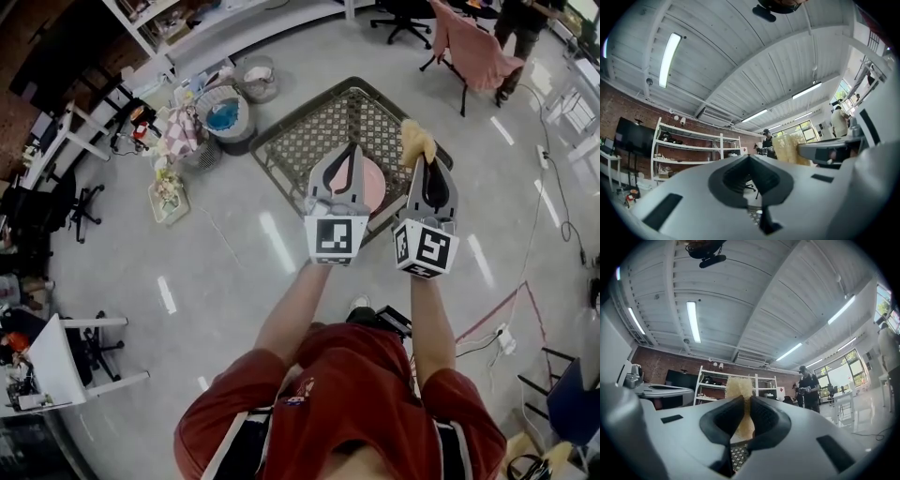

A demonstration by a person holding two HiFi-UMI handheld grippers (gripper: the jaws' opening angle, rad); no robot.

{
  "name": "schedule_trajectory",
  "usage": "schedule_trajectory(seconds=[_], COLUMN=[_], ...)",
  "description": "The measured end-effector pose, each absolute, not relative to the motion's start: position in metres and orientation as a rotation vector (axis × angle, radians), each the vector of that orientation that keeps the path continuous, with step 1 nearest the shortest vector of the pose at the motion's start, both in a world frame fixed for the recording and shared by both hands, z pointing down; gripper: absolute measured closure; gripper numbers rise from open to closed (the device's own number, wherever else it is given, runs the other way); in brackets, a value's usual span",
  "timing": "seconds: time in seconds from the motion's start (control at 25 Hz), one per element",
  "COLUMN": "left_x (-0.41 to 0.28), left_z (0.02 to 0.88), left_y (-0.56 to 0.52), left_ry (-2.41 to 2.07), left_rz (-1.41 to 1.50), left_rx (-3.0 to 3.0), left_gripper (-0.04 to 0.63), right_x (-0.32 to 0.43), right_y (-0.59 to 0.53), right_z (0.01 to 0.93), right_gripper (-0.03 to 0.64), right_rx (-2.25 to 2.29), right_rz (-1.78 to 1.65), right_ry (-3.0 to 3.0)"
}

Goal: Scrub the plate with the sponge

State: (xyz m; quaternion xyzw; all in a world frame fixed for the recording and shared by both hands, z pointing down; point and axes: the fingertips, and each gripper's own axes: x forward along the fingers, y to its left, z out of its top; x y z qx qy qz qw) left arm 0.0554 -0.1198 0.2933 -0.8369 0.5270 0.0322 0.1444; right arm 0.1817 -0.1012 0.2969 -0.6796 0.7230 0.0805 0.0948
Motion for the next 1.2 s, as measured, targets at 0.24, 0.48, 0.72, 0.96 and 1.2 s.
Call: schedule_trajectory(seconds=[0.24, 0.48, 0.72, 0.96, 1.2], left_x=[0.063, 0.049, 0.029, 0.018, 0.012], left_z=[0.292, 0.306, 0.315, 0.325, 0.348], left_y=[-0.151, -0.177, -0.207, -0.239, -0.263], left_ry=[1.571, 1.592, 1.625, 1.591, 1.575], left_rz=[0.105, 0.077, 0.123, 0.064, 0.002], left_rx=[-2.402, -2.406, -2.473, -2.476, -2.494], left_gripper=[0.583, 0.583, 0.583, 0.583, 0.583], right_x=[0.192, 0.18, 0.159, 0.142, 0.141], right_y=[-0.132, -0.159, -0.189, -0.217, -0.239], right_z=[0.299, 0.311, 0.324, 0.333, 0.349], right_gripper=[0.571, 0.572, 0.572, 0.572, 0.572], right_rx=[-2.001, -1.993, -1.977, -2.009, -2.055], right_rz=[0.235, 0.21, 0.157, 0.159, 0.126], right_ry=[2.184, 2.209, 2.206, 2.224, 2.236])
